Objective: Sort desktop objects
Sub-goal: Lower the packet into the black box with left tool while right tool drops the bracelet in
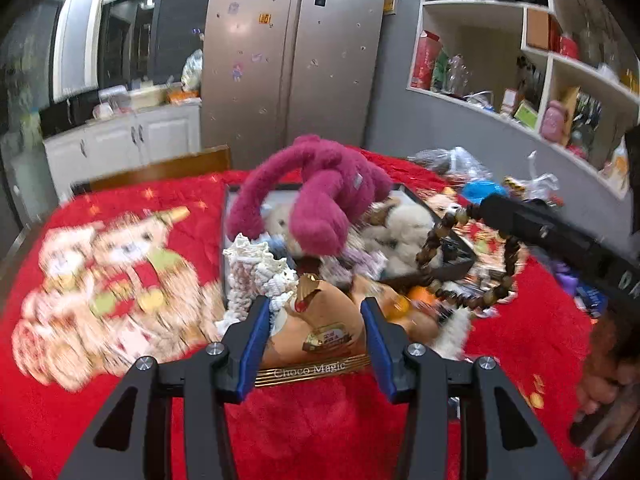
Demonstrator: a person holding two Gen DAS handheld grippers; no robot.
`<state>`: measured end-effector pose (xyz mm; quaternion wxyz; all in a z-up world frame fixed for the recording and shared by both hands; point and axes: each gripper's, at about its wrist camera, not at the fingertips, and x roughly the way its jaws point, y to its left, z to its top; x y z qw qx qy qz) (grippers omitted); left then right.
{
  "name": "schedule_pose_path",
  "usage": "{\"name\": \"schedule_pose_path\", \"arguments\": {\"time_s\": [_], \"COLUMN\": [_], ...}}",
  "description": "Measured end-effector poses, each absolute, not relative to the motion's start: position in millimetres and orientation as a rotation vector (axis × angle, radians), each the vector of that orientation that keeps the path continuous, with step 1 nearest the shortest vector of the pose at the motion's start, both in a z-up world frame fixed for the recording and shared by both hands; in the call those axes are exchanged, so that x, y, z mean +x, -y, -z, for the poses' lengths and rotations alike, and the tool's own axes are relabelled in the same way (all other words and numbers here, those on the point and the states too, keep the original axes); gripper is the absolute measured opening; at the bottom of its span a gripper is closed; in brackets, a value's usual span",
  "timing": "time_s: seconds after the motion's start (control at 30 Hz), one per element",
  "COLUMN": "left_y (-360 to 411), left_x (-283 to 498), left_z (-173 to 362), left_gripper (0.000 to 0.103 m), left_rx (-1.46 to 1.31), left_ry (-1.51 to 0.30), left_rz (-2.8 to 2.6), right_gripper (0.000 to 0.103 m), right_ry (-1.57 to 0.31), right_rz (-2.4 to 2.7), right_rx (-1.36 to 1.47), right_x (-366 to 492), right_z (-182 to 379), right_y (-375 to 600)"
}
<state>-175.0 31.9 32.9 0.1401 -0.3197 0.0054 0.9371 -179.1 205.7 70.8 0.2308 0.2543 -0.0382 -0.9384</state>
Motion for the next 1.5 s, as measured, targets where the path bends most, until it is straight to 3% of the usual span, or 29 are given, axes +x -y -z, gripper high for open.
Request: {"name": "schedule_pose_path", "arguments": {"time_s": [0.1,0.47,0.67,0.77,1.0,1.5], "left_y": [-43,-41,-44,-46,-37,-45], "left_x": [-189,-237,-265,-276,-291,-291], "left_z": [-34,-5,3,4,9,17], "left_gripper": [0.047,0.047,0.047,0.042,0.042,0.042], "left_rx": [-0.934,-1.028,-1.051,-1.044,-1.007,-1.008], "left_ry": [-0.075,-0.023,-0.037,-0.039,0.046,-0.031], "left_rz": [-2.714,-2.706,-2.723,-2.727,-2.712,-2.693], "right_gripper": [0.011,0.011,0.011,0.012,0.011,0.012], "right_ry": [0.088,0.068,0.113,0.1,0.111,0.035], "right_rz": [2.594,2.604,2.58,2.573,2.554,2.555], "right_rx": [0.703,0.737,0.742,0.781,0.847,0.963], "right_x": [-194,-260,-280,-289,-305,-321], "right_z": [-80,-83,-62,-51,-32,7], "right_y": [-202,-193,-196,-194,-196,-184]}}
